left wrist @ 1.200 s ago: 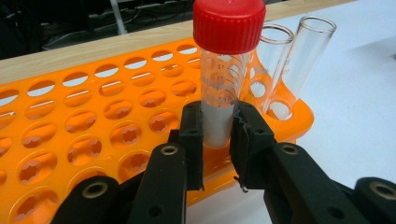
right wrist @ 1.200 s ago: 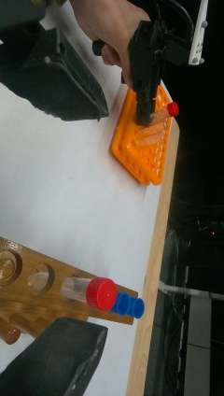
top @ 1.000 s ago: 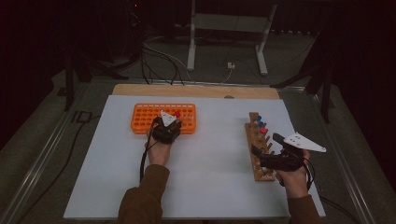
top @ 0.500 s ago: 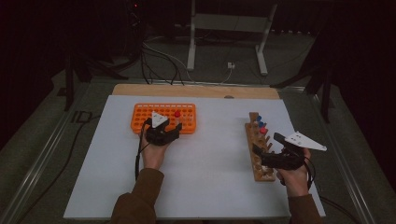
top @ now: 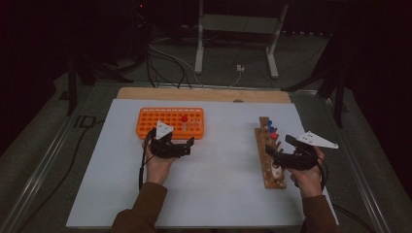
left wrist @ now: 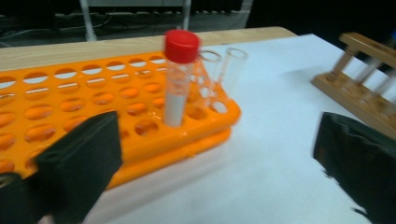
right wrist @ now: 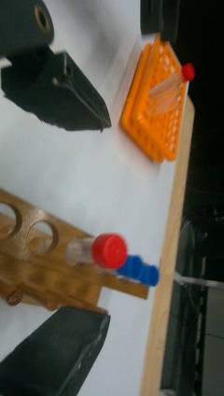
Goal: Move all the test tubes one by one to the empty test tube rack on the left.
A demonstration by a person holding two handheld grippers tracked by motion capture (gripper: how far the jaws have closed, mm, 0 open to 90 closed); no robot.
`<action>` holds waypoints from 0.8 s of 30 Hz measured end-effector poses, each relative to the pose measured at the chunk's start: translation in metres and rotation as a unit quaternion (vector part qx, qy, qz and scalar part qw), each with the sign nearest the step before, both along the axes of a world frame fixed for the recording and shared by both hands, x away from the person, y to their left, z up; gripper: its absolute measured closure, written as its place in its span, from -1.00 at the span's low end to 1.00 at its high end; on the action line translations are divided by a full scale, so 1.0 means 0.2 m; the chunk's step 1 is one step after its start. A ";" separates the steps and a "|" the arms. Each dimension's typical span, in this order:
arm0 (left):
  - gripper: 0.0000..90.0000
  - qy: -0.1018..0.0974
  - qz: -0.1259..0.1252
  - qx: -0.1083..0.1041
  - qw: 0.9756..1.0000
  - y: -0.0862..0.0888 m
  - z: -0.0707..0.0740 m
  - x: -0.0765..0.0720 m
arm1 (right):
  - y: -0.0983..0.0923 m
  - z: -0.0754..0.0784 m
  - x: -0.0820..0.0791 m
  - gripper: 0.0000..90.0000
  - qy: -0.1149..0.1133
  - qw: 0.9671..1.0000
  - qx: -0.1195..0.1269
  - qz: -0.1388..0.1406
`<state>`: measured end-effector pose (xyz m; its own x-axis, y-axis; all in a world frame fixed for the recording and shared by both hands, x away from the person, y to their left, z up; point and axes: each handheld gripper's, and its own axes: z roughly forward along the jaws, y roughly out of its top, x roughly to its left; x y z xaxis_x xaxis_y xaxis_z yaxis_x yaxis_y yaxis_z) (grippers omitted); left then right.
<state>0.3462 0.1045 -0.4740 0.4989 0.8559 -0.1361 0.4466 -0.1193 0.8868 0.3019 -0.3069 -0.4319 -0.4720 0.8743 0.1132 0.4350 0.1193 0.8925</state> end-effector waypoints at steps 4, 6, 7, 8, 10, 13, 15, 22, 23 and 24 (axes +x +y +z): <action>-0.98 -0.007 -0.015 0.004 1.000 0.00 0.02 -0.05 | 0.00 -0.04 0.04 -0.55 0.009 1.000 -0.012 -0.006; -0.98 -0.011 -0.016 -0.001 1.000 0.00 0.03 -0.07 | 0.00 -0.05 0.06 -0.21 0.010 1.000 -0.027 -0.007; -0.98 -0.012 -0.016 -0.001 1.000 0.01 0.03 -0.08 | 0.01 -0.06 0.07 -0.08 0.012 0.999 -0.033 -0.007; -0.98 -0.015 -0.014 0.002 1.000 0.01 0.04 -0.09 | 0.01 -0.06 0.08 0.02 0.015 0.999 -0.035 -0.008; -0.98 -0.022 -0.011 0.013 1.000 0.02 0.04 -0.10 | 0.01 -0.09 0.11 0.19 0.024 0.998 -0.049 -0.020; -0.98 -0.024 -0.006 0.009 1.000 0.04 0.05 -0.11 | 0.02 -0.12 0.15 0.36 0.039 0.997 -0.056 -0.026; -0.98 -0.024 -0.006 0.007 1.000 0.05 0.05 -0.12 | 0.02 -0.13 0.17 0.45 0.040 0.997 -0.053 -0.034; -0.98 -0.026 -0.010 0.007 1.000 0.04 0.06 -0.13 | 0.02 -0.13 0.18 0.65 0.037 0.997 -0.050 -0.050; -0.98 -0.026 -0.012 0.007 1.000 0.04 0.06 -0.13 | 0.02 -0.13 0.18 0.65 0.036 0.997 -0.049 -0.050; -0.98 -0.026 -0.013 0.007 1.000 0.04 0.06 -0.13 | 0.02 -0.12 0.18 0.65 0.033 0.997 -0.049 -0.049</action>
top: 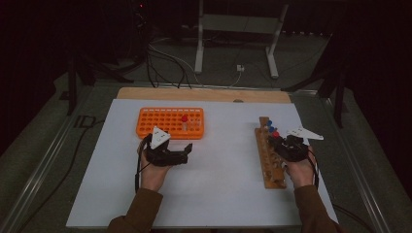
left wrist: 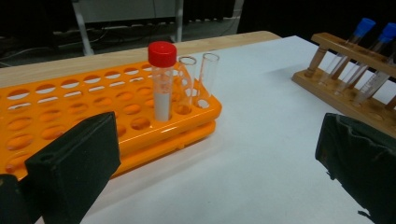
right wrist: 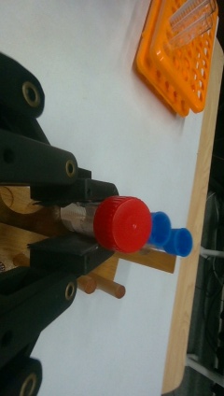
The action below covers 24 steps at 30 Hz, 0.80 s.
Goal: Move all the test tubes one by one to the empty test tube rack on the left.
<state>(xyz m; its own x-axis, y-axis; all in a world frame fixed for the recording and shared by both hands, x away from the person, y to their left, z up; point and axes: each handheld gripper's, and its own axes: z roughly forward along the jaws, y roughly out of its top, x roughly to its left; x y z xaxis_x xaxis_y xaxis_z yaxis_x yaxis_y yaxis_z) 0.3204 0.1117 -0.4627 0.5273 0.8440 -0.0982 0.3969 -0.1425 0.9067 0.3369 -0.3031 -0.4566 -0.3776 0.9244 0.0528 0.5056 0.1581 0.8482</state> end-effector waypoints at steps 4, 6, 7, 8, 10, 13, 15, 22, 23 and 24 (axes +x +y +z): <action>-0.98 0.000 -0.003 -0.002 1.000 -0.01 0.00 0.00 | 0.00 0.04 -0.03 0.66 -0.015 1.000 0.002 -0.002; -0.98 -0.001 -0.003 -0.004 1.000 -0.01 0.01 0.00 | -0.01 0.07 -0.04 0.66 -0.026 1.000 0.005 -0.004; -0.98 -0.002 -0.003 -0.005 1.000 -0.01 0.01 0.00 | -0.01 0.09 -0.05 0.66 -0.032 0.999 0.007 -0.004; -0.98 -0.004 -0.002 -0.005 1.000 -0.01 0.01 -0.01 | -0.01 0.11 -0.07 0.66 -0.041 0.999 0.008 -0.005; -0.98 -0.007 -0.002 -0.004 1.000 -0.01 0.02 -0.01 | -0.02 0.14 -0.08 0.66 -0.052 0.999 0.013 -0.005; -0.98 -0.013 -0.001 -0.003 1.000 -0.01 0.03 -0.02 | -0.03 0.20 -0.12 0.66 -0.070 0.997 0.021 -0.005; -0.98 -0.015 -0.001 -0.006 1.000 -0.02 0.03 -0.02 | -0.02 0.24 -0.13 0.66 -0.077 0.997 0.024 0.000; -0.98 -0.025 -0.014 -0.008 1.000 -0.06 0.07 -0.04 | 0.05 0.28 -0.18 0.66 -0.093 0.995 0.020 0.030; -0.98 -0.027 -0.018 -0.009 0.999 -0.07 0.07 -0.04 | 0.07 0.28 -0.18 0.66 -0.092 0.995 0.022 0.034; -0.98 -0.029 -0.020 -0.008 0.999 -0.08 0.08 -0.04 | 0.09 0.27 -0.19 0.66 -0.089 0.995 0.021 0.043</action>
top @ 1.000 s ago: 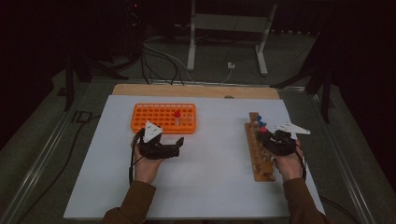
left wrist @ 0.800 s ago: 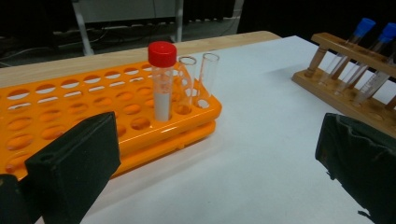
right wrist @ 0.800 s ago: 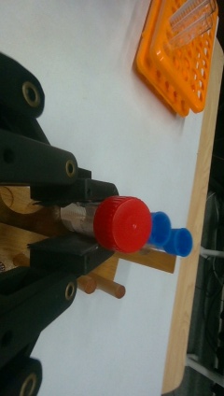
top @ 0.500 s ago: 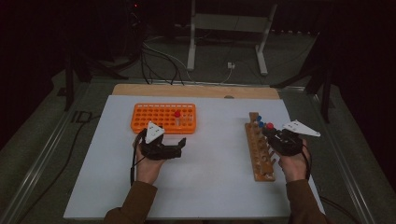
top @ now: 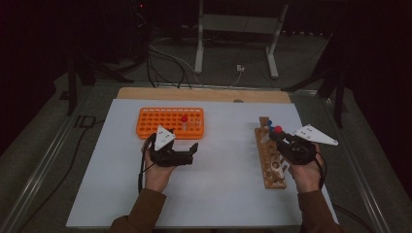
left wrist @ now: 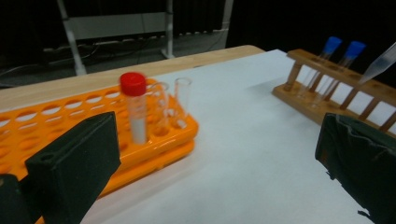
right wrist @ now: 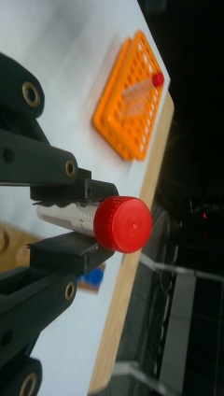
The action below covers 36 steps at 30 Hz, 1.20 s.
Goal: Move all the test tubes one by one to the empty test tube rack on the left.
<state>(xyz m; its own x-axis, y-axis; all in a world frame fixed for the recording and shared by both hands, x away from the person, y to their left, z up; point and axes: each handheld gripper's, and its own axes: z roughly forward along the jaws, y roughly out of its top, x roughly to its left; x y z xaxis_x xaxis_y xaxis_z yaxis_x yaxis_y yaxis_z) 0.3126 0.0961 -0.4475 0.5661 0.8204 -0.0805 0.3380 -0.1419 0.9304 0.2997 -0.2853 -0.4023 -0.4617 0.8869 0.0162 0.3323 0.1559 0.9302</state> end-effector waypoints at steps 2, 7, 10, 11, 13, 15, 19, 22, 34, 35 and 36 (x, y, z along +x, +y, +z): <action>-0.98 -0.001 -0.008 -0.003 1.000 -0.03 0.01 0.00 | 0.04 -0.02 0.00 0.65 0.005 1.000 -0.001 0.011; -0.98 -0.007 -0.033 0.000 0.999 -0.10 0.02 -0.01 | 0.15 -0.07 0.00 0.65 0.020 0.999 -0.014 0.038; -0.97 -0.009 -0.047 0.002 0.999 -0.15 0.03 -0.02 | 0.20 -0.09 0.00 0.65 0.024 0.998 -0.020 0.051; -0.97 -0.009 -0.052 0.002 0.999 -0.17 0.03 -0.02 | 0.22 -0.09 0.00 0.65 0.025 0.998 -0.022 0.055; -0.97 -0.007 -0.063 0.002 0.998 -0.20 0.03 -0.02 | 0.25 -0.09 0.00 0.65 0.028 0.997 -0.025 0.062; -0.96 -0.004 -0.072 0.003 0.997 -0.23 0.03 -0.02 | 0.27 -0.10 0.01 0.65 0.032 0.997 -0.022 0.069; -0.90 -0.005 -0.089 0.006 0.996 -0.28 0.02 -0.02 | 0.31 -0.11 0.01 0.65 0.038 0.996 -0.026 0.080; -0.86 -0.001 -0.104 0.013 0.994 -0.32 0.02 -0.02 | 0.34 -0.13 0.02 0.65 0.043 0.995 -0.028 0.088; -0.60 0.017 -0.141 0.036 0.989 -0.45 -0.05 -0.01 | 0.43 -0.14 0.01 0.65 0.054 0.991 -0.023 0.118; -0.60 0.019 -0.144 0.042 0.989 -0.46 -0.06 -0.01 | 0.43 -0.14 0.01 0.65 0.056 0.991 -0.022 0.120; -0.55 0.019 -0.144 0.045 0.988 -0.47 -0.06 -0.01 | 0.44 -0.14 0.01 0.65 0.057 0.991 -0.020 0.122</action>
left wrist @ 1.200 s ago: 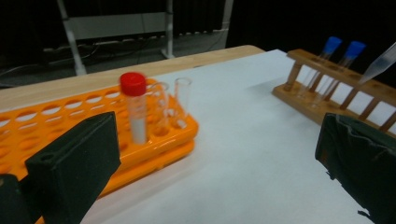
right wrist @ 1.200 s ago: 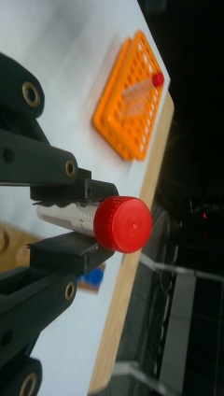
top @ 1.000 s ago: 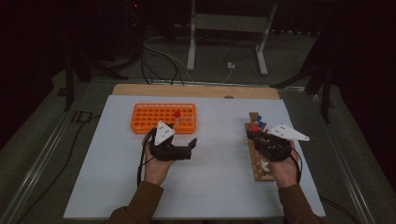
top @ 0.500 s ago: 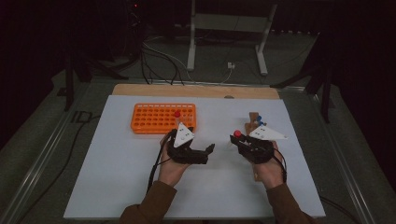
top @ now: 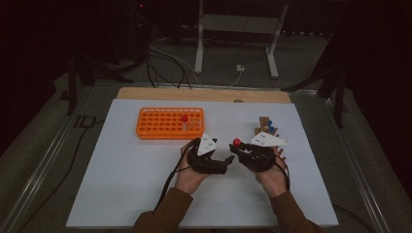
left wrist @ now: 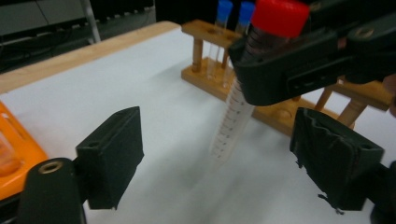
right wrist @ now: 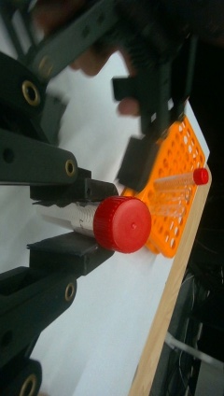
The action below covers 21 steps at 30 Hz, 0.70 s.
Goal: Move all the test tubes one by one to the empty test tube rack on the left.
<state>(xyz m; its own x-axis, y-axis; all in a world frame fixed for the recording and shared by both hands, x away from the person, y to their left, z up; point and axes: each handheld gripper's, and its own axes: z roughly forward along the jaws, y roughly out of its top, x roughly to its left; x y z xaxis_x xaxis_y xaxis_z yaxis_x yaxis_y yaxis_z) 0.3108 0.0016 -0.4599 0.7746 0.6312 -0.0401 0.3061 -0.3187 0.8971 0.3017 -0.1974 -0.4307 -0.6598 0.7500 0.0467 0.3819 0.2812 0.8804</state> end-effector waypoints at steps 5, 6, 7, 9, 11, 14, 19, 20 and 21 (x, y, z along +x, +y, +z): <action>-0.12 -0.010 -0.006 0.005 1.000 -0.03 -0.01 -0.01 | 0.02 0.00 -0.01 0.65 0.003 1.000 0.003 0.009; -0.02 -0.012 -0.009 0.006 1.000 -0.03 -0.01 -0.01 | 0.03 0.00 -0.01 0.65 0.004 1.000 0.005 0.011; 0.08 -0.015 -0.011 0.007 1.000 -0.03 -0.01 -0.01 | 0.03 0.00 -0.01 0.64 0.006 1.000 0.007 0.012; 0.27 -0.016 -0.017 0.005 1.000 -0.03 -0.01 -0.01 | 0.03 0.00 -0.01 0.64 0.007 1.000 0.013 0.015; 0.41 -0.016 -0.022 0.006 1.000 -0.03 -0.01 -0.01 | 0.03 0.00 -0.01 0.64 0.010 1.000 0.015 0.018; 0.61 -0.014 -0.029 0.011 0.999 -0.03 -0.02 -0.01 | 0.03 0.00 -0.01 0.64 0.011 1.000 0.014 0.019; 0.68 -0.014 -0.031 0.013 0.999 -0.03 -0.02 -0.01 | 0.02 0.01 -0.01 0.49 0.008 1.000 0.020 0.021; 0.68 -0.015 -0.029 0.015 0.999 -0.02 -0.02 -0.01 | 0.01 0.02 -0.01 0.41 0.005 0.999 0.025 0.020; 0.68 -0.015 -0.026 0.015 0.999 -0.02 -0.01 -0.01 | 0.01 0.02 -0.02 0.34 0.003 0.999 0.029 0.021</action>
<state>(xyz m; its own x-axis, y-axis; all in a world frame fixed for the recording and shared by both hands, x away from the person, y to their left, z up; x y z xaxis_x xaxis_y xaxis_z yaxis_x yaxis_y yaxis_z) 0.3093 -0.0019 -0.4627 0.8066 0.5910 0.0017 0.2623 -0.3606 0.8951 0.2983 -0.1962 -0.4260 -0.6895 0.7182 0.0936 0.3765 0.2451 0.8934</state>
